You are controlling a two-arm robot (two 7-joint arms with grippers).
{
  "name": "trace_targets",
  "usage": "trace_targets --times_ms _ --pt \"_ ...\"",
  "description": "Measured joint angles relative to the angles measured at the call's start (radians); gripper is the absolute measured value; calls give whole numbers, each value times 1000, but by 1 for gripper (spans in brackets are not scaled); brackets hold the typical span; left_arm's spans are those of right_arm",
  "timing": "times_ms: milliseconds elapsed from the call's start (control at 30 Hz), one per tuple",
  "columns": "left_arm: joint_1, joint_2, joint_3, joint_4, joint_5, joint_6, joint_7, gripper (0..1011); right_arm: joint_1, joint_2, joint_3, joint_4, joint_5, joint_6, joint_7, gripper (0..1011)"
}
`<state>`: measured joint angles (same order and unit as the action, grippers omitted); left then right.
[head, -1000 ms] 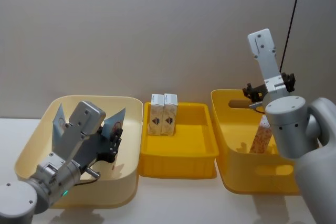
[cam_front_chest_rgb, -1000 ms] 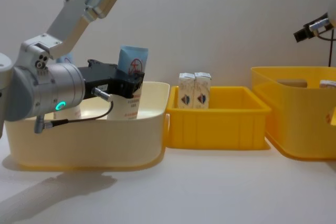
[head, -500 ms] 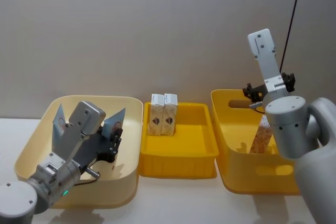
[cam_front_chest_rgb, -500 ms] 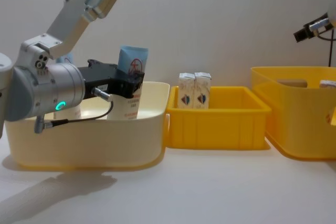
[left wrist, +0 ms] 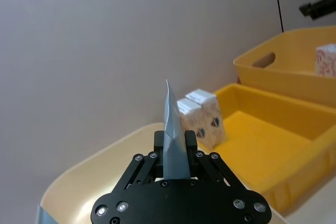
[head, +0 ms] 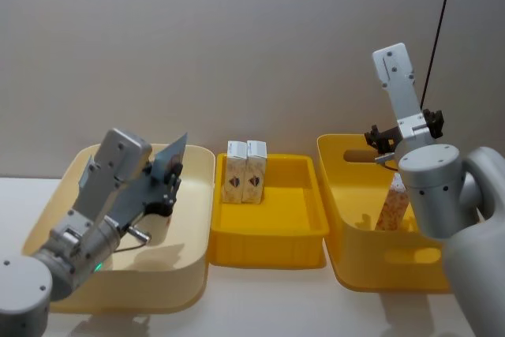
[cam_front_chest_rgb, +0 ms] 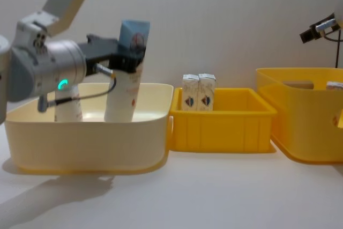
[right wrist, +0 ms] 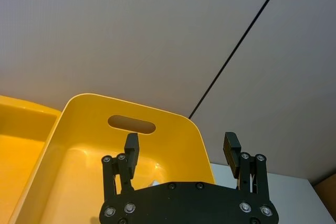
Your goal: Bimanual collaborative sorting of washing and personal care products
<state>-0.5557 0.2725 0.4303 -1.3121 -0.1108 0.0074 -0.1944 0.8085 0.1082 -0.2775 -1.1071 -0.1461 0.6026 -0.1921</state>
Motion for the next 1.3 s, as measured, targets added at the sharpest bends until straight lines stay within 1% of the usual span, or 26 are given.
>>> trace_targets --times_ms 367,600,767,933,1033,1133,1167,1200,1300 --pt "-46 -13 -22 -33 12 -62 7 222 0 0 0 0 0 0 0 1001" --pt "-97 -24 -36 -40 14 -114 -5 222 0 4 -10 0 -2 -8 19 1001" --pt "-144 -36 -46 -32 13 -158 -23 222 0 15 -29 -9 -4 -24 55 1001" --pt "-173 -49 -54 -18 7 -191 -35 221 -9 28 -46 -28 -5 -44 103 1001" --pt "-180 -55 -58 -13 4 -199 -38 222 -13 36 -54 -39 -3 -54 129 1001" --pt "-185 -60 -62 -8 1 -206 -40 222 -21 49 -66 -58 1 -70 171 1001" --pt "-186 -62 -65 -6 -1 -209 -41 222 -21 49 -66 -58 1 -70 171 1001" --pt "-186 -62 -65 -6 -1 -209 -41 222 -24 53 -71 -65 5 -77 191 1001" --pt "-186 -67 -71 -2 -4 -214 -42 221 -31 64 -79 -81 11 -91 226 1001"
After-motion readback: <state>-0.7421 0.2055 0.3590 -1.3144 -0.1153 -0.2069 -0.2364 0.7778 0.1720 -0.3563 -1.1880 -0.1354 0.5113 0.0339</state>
